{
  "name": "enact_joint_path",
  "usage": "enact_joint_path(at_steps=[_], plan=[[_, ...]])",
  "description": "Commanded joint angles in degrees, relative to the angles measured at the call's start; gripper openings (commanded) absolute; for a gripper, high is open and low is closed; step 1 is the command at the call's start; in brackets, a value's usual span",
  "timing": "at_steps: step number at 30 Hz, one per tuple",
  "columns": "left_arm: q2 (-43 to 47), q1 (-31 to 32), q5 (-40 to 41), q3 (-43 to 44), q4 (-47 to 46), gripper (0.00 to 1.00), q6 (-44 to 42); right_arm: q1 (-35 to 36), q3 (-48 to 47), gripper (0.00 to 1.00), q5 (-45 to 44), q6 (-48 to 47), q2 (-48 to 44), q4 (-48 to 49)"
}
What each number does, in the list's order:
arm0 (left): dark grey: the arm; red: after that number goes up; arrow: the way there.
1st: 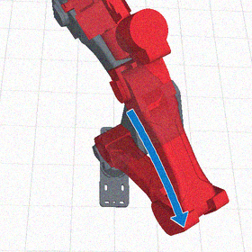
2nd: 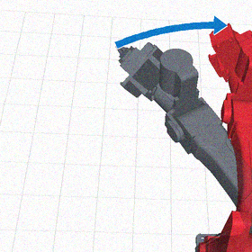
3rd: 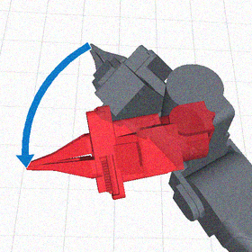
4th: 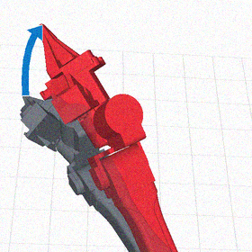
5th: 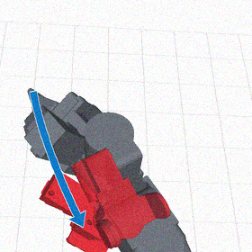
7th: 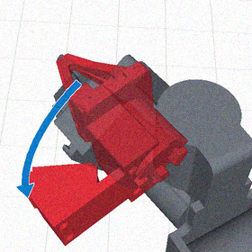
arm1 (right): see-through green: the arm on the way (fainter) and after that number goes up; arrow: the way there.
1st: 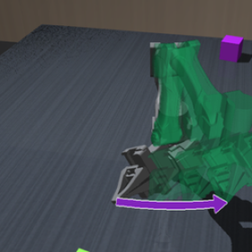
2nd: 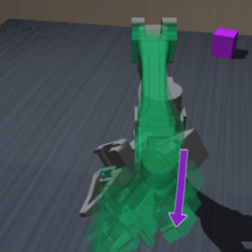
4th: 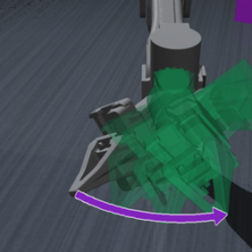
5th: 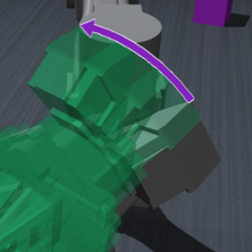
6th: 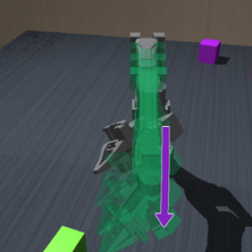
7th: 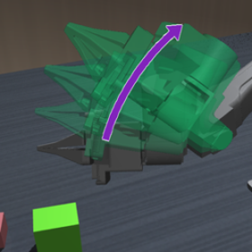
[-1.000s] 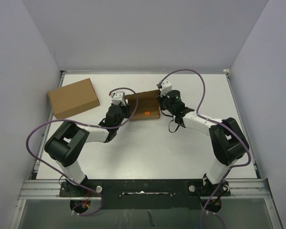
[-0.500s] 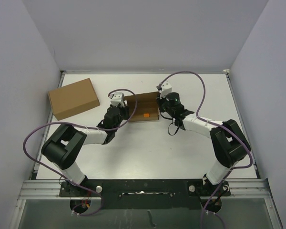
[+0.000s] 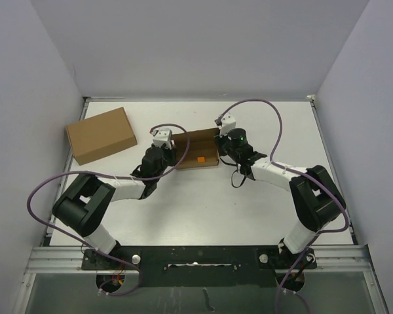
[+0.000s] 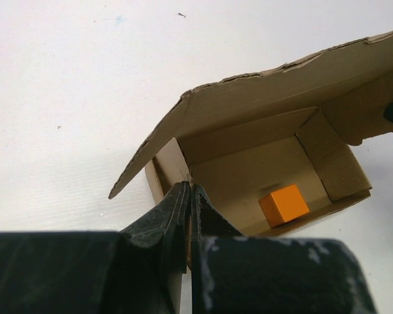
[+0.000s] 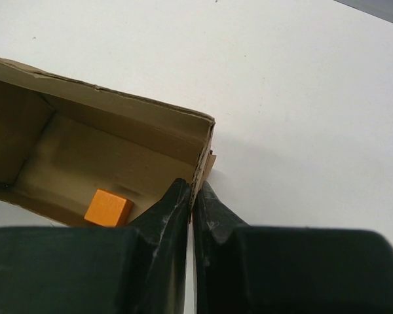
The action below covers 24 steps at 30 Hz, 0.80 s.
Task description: Fold the paper box
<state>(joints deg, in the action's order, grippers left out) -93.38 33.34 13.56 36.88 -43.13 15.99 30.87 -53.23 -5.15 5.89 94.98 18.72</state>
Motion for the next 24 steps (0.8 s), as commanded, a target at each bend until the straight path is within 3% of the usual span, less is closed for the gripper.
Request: enact_joint_path(at_steps=[1,24], plan=[[3.8,1.0,-5.0,-0.2,0.7,0.00,-0.6,1.8,0.2,0.05,3.0,3.1,-2.2,-3.8],[6.6,0.8,-8.1,-2.4,3.1,0.00,-2.3,3.4,3.2,0.08,1.4,-2.0,-4.0,-6.3]])
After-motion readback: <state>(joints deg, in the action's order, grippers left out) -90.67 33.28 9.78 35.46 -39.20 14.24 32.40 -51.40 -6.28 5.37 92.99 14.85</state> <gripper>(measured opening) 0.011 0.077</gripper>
